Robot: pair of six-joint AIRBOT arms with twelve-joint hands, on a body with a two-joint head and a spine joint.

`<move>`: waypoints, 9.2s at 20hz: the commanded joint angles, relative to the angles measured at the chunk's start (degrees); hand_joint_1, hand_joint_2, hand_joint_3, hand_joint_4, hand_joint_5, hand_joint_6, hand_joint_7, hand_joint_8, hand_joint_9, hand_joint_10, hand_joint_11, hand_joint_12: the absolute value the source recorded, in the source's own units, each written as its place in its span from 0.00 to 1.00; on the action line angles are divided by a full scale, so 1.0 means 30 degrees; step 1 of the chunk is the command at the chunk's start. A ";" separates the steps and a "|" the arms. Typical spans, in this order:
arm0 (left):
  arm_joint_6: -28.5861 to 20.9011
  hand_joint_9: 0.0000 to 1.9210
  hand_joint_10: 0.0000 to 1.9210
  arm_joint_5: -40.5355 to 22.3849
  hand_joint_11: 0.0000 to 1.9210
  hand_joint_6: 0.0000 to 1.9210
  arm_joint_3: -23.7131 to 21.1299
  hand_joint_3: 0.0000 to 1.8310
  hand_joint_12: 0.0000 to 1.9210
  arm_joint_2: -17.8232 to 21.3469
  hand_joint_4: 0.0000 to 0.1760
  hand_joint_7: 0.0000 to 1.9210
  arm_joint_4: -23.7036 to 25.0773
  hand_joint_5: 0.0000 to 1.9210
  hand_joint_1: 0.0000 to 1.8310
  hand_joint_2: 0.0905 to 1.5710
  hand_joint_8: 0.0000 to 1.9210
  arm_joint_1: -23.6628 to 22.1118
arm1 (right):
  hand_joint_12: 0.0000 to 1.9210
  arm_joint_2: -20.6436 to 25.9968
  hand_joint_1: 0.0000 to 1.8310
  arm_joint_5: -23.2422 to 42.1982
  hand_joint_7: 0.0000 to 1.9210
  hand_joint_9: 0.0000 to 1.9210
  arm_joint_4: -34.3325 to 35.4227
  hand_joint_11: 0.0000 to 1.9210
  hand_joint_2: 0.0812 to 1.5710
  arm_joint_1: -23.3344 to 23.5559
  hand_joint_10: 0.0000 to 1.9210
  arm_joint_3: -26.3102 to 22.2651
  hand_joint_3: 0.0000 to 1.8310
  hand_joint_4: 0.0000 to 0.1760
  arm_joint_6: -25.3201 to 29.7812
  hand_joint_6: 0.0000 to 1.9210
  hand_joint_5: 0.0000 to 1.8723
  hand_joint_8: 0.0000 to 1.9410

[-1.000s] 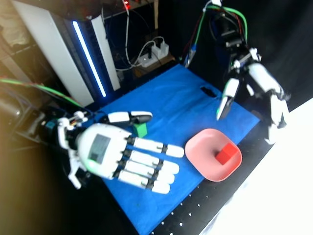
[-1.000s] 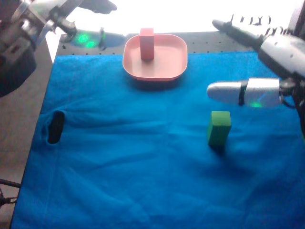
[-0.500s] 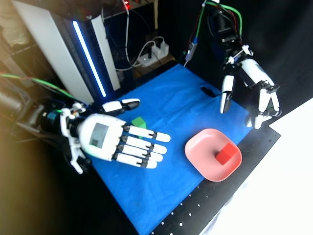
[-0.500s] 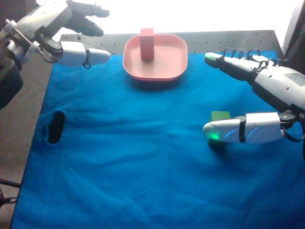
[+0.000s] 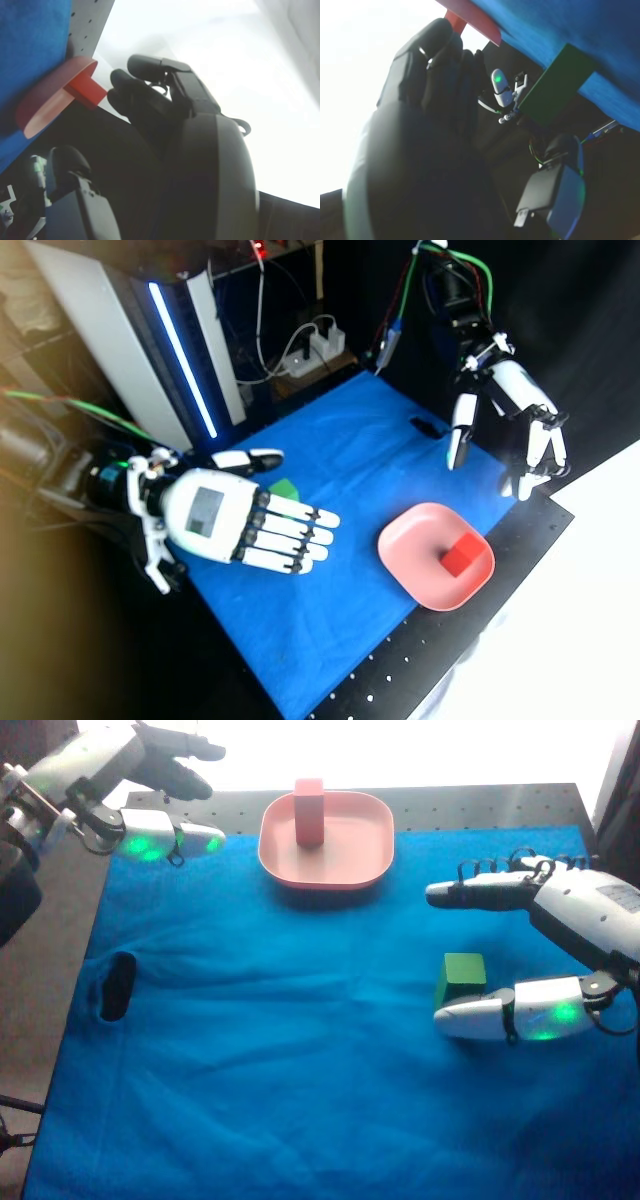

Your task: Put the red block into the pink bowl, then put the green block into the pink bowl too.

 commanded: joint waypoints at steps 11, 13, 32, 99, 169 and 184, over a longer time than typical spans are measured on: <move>0.0279 0.45 0.26 -0.2621 0.25 0.00 -0.0186 0.00 0.70 0.0427 0.00 0.56 -0.0707 0.36 0.53 0.49 0.00 0.0146 | 0.81 -0.0279 0.66 0.1215 0.70 0.56 0.0416 0.47 0.58 -0.0133 0.55 0.0015 0.00 0.00 0.0285 0.11 0.70 0.07; 0.0401 0.46 0.26 -0.2550 0.25 0.00 -0.0186 0.00 0.69 0.0427 0.00 0.56 -0.0709 0.37 0.55 0.50 0.00 0.0170 | 0.99 -0.0290 0.66 0.1217 0.59 0.56 0.0411 0.53 0.61 -0.0131 0.85 0.0004 0.00 0.00 0.0285 0.21 0.69 0.49; 0.0697 0.46 0.27 -0.2313 0.23 0.00 -0.0201 0.00 0.72 0.0417 0.00 0.58 -0.0832 0.35 0.53 0.52 0.01 0.0512 | 0.91 0.1543 0.70 0.1587 0.55 0.54 -0.0363 0.46 0.66 -0.0096 0.70 -0.0989 0.00 0.00 0.0266 0.01 0.71 0.58; 0.1975 0.50 0.20 -0.6494 0.13 0.00 -0.5407 0.00 0.62 0.2292 0.00 0.59 0.0643 0.33 0.58 0.51 0.01 0.2833 | 0.58 -0.6133 0.69 -0.6283 0.64 0.62 -0.3463 0.43 0.63 0.9923 0.16 1.3085 0.00 0.00 0.0466 0.30 0.62 0.34; 0.0906 0.42 0.39 -0.7787 0.21 0.00 -0.6299 0.00 0.64 0.1750 0.00 0.48 0.1833 0.33 0.52 0.54 0.19 0.0770 | 0.52 -0.9546 0.58 -0.8010 0.41 0.44 -0.7196 0.22 0.53 1.0045 0.00 1.5705 0.00 0.00 0.3148 0.00 0.31 0.00; 0.0944 0.55 0.02 -0.7993 0.17 0.00 -0.5629 0.00 0.72 0.1807 0.00 0.56 -0.1911 0.36 0.56 0.51 0.00 0.2982 | 0.69 -0.6851 0.52 -0.6021 0.39 0.42 -0.8335 0.18 0.50 1.0675 0.00 1.2309 0.00 0.34 0.4351 0.00 0.27 0.00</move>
